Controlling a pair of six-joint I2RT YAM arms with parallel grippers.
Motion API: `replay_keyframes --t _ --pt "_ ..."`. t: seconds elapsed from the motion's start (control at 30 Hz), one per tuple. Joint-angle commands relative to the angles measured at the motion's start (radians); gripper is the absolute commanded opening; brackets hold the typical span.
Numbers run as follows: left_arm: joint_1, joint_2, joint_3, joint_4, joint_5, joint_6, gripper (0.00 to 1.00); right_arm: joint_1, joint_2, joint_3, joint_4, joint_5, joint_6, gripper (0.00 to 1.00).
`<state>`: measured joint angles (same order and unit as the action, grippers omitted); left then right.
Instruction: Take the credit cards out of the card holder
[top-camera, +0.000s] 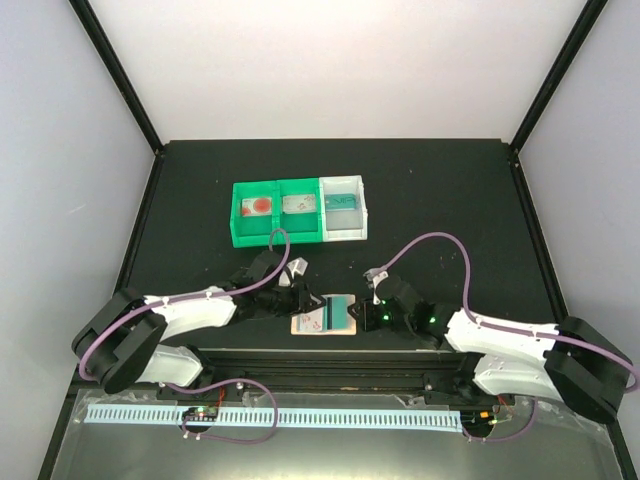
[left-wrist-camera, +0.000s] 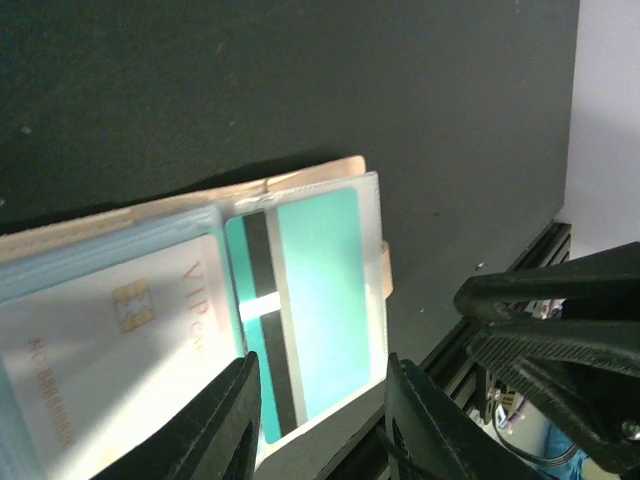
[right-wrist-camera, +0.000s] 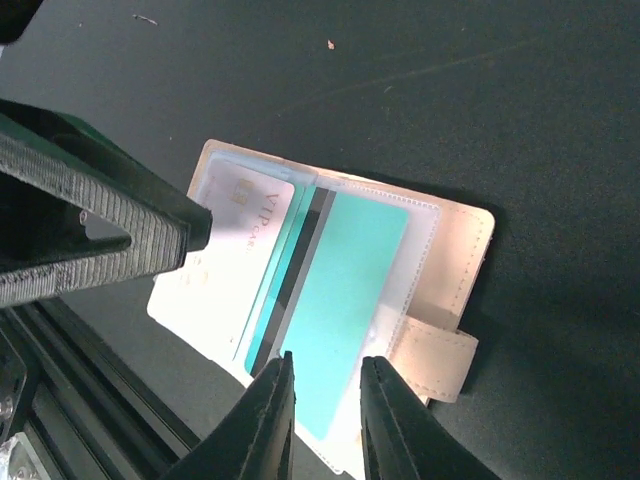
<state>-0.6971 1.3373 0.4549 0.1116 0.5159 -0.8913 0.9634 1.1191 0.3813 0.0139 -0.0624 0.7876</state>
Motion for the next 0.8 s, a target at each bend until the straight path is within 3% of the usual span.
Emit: replay_keyframes --t 0.0,0.3,0.77 --pt "0.007 -0.020 -0.032 0.058 0.008 -0.003 0.37 -0.003 0.034 0.053 0.043 0.014 -0.017 0.20" --pt "0.007 -0.016 -0.063 0.085 0.026 0.003 0.39 -0.003 0.183 0.111 0.046 -0.060 -0.037 0.19" --pt "0.008 0.002 -0.051 0.060 0.018 0.028 0.41 -0.003 0.249 0.146 -0.023 0.017 -0.059 0.16"
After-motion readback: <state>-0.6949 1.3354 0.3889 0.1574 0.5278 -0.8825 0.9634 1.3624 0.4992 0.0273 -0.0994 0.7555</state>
